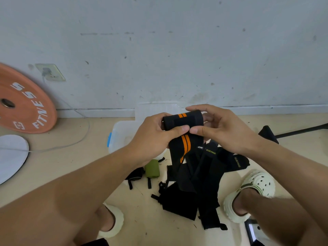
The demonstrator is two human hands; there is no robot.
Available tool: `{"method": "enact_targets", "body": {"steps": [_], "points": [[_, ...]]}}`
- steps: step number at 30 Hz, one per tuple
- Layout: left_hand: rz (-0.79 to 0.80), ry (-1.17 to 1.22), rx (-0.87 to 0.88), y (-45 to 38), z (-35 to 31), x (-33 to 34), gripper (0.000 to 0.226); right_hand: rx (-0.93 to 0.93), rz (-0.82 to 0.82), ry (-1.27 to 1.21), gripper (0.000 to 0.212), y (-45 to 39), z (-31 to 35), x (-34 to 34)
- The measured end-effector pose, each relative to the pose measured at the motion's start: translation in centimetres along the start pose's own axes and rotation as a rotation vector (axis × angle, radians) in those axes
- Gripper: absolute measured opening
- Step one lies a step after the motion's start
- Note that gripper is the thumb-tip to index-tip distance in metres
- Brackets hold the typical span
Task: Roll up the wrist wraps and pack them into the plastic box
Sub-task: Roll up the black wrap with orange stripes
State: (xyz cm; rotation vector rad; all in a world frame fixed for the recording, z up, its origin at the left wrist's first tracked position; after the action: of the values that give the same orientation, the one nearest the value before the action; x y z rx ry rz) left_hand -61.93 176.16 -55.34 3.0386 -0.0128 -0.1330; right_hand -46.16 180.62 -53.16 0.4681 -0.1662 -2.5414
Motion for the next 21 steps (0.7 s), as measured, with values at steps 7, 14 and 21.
{"method": "enact_targets", "body": {"steps": [7, 14, 21], "points": [[0.018, -0.071, 0.017, 0.1, -0.2, 0.2, 0.025, -0.037, -0.056, 0.026, 0.038, -0.1, 0.1, -0.3], [0.027, 0.166, -0.086, 0.2, 0.6, 0.6, 0.055, -0.122, -0.143, -0.008, 0.028, 0.1, 0.5, 0.2], [-0.062, 0.255, -0.103, -0.1, 0.7, -0.1, 0.027, -0.083, -0.089, -0.095, 0.040, -0.1, 0.6, 0.6]]}}
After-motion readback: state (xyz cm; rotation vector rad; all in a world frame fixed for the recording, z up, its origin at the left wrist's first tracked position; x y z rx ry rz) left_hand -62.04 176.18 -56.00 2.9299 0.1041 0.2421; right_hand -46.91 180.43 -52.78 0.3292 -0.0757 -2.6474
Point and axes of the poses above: each hand's wrist, its own y-axis away from the middle knuckle, its own x-axis out of the palm, z = x × y, the point moved 9 cm from there along -y, towards the middle knuckle, and after that the axes turned 8 degrees about x, right-handed, at the moved point
